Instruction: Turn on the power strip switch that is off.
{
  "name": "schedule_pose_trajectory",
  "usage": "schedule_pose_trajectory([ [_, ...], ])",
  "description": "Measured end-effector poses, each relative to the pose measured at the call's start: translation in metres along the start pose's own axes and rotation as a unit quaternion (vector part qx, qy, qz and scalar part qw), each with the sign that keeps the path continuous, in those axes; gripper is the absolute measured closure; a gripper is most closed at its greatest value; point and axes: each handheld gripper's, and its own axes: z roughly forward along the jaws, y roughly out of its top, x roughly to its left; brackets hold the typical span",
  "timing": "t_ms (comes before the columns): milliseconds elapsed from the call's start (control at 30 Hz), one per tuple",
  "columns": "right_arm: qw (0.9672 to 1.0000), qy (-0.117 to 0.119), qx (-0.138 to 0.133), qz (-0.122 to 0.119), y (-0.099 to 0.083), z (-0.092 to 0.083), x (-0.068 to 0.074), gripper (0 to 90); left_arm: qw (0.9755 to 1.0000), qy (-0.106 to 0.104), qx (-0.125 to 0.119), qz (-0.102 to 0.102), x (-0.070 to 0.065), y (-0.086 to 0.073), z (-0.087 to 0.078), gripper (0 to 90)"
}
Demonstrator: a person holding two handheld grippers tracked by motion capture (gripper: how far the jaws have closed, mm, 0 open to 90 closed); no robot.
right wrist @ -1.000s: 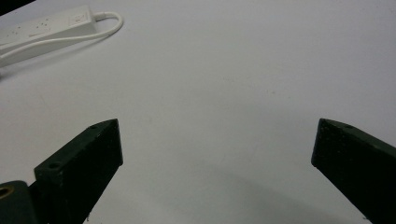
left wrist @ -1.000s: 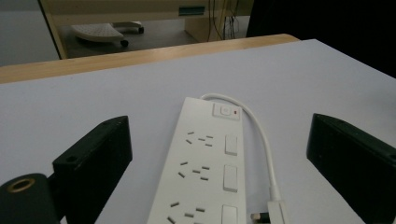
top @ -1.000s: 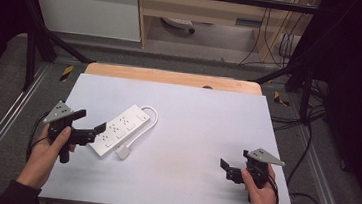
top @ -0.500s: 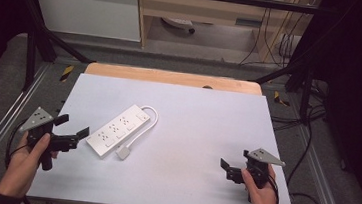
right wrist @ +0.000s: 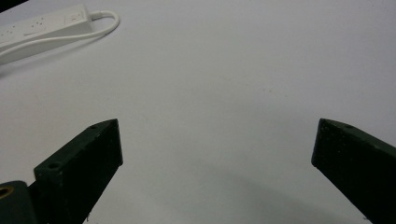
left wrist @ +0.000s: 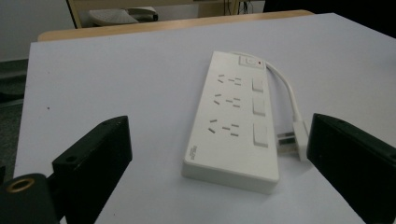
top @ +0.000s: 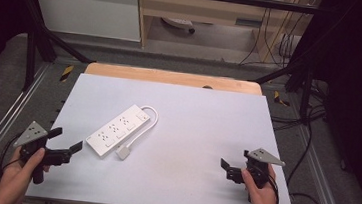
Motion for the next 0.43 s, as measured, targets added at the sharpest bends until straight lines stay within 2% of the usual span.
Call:
schedule_pose_trajectory([
  [200, 1.0, -0.008, 0.003, 0.001, 0.0, 0.001, 0.0, 2.5, 0.9992, -0.006, 0.036, 0.017, -0.008, -0.02, 0.009, 6.8],
  [300, 0.9998, -0.02, 0.009, 0.0, -0.001, 0.001, -0.002, 2.5, 0.9988, -0.012, 0.047, 0.008, -0.009, -0.029, 0.01, 7.1],
  [433, 0.9982, -0.048, 0.034, 0.001, -0.004, 0.008, -0.005, 2.5, 0.9992, -0.003, 0.038, 0.009, -0.012, -0.027, 0.01, 7.7],
])
